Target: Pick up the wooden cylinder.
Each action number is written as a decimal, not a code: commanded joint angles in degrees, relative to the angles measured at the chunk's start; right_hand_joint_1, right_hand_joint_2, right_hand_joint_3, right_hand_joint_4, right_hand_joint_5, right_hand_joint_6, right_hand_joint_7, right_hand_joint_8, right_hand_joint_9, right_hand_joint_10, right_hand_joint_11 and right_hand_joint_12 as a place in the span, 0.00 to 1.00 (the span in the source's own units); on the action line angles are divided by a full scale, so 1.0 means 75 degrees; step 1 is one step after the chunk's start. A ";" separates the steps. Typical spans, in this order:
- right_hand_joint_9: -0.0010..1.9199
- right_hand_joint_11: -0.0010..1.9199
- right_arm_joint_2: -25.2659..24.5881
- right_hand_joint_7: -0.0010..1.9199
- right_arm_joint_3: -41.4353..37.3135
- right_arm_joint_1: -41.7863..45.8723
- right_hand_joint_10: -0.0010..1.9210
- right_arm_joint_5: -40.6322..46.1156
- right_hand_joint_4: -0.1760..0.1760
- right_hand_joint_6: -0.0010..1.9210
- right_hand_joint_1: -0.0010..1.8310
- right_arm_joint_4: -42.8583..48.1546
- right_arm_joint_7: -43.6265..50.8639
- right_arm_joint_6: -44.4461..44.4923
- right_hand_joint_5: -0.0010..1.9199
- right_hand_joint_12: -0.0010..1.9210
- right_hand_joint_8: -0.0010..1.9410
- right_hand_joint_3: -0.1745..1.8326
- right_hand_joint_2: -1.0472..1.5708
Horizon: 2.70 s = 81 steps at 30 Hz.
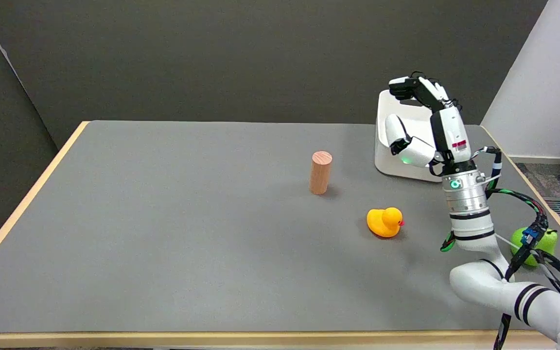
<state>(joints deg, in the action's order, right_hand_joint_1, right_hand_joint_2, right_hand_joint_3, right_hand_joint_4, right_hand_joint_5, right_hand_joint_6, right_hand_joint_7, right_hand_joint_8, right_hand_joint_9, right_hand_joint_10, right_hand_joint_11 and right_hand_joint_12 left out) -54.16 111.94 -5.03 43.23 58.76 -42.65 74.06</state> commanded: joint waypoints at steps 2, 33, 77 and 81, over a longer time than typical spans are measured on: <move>0.24 0.08 0.0149 0.30 -0.0004 -0.0026 0.52 -0.0792 0.53 0.45 0.31 0.0447 -0.0083 -0.0833 0.23 0.67 0.34 0.56 0.69; 0.17 0.03 -0.0296 0.22 0.0661 -0.1380 0.46 -0.2915 0.29 0.30 0.25 -0.0265 -0.1415 -0.4276 0.15 0.61 0.28 0.56 0.65; 0.19 0.06 -0.0571 0.25 0.0914 -0.2065 0.49 -0.3258 0.41 0.31 0.36 -0.1633 -0.1458 -0.4975 0.17 0.67 0.28 0.53 0.65; 0.20 0.07 -0.0582 0.26 0.0935 -0.2076 0.51 -0.3258 0.40 0.33 0.38 -0.1643 -0.1426 -0.4975 0.18 0.68 0.29 0.53 0.66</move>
<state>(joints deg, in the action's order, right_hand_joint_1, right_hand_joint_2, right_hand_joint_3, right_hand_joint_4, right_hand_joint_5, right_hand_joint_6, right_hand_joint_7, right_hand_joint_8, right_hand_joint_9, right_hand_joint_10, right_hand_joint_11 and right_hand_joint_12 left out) -57.57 118.02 -18.63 19.70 48.68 -53.53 37.37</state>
